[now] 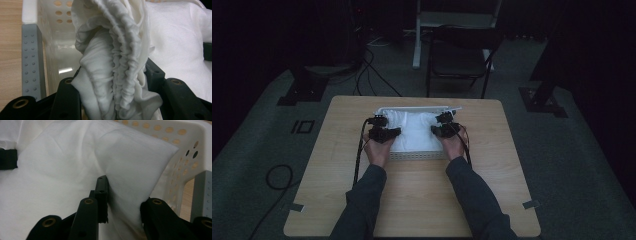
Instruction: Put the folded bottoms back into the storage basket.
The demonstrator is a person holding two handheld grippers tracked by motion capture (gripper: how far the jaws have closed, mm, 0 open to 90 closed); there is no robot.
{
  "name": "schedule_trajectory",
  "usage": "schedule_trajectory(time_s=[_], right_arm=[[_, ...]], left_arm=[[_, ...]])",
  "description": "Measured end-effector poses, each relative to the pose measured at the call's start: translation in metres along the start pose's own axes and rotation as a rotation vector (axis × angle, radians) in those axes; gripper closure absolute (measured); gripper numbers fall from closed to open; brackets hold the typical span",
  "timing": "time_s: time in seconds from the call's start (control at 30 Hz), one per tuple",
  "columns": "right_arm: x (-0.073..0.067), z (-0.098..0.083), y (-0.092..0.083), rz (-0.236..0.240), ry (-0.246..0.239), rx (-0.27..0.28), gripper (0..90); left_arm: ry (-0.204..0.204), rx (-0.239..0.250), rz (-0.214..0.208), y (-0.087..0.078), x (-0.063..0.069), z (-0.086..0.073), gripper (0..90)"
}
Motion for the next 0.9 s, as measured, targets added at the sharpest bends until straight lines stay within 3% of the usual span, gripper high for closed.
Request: schedule_trajectory(time_s=[0.57, 0.67, 0.9], right_arm=[[0.001, -0.0034, 0.002, -0.026, 0.014, -0.044, 69.9], [0.0013, -0.0046, 0.0033, -0.034, 0.004, -0.064, 67.3], [0.0029, -0.0056, 0.0031, -0.032, 0.013, -0.069, 57.1]], left_arm=[[0.033, -0.023, 0.046, 0.0045, 0.0026, -0.0031, 49.6], [0.045, -0.03, 0.085, 0.005, 0.0028, -0.0031, 46.4], [0.032, -0.025, 0.097, 0.0048, 0.0001, -0.0023, 40.9]])
Point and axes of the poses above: each handheld gripper's, and its own axes: y roughly forward along the jaws, z roughly out of its top, x roughly to its right, the point moved 4 cm from there along y, roughly forward along the jaws, and after that the axes turned 12 degrees about z, right-handed, at the moved point
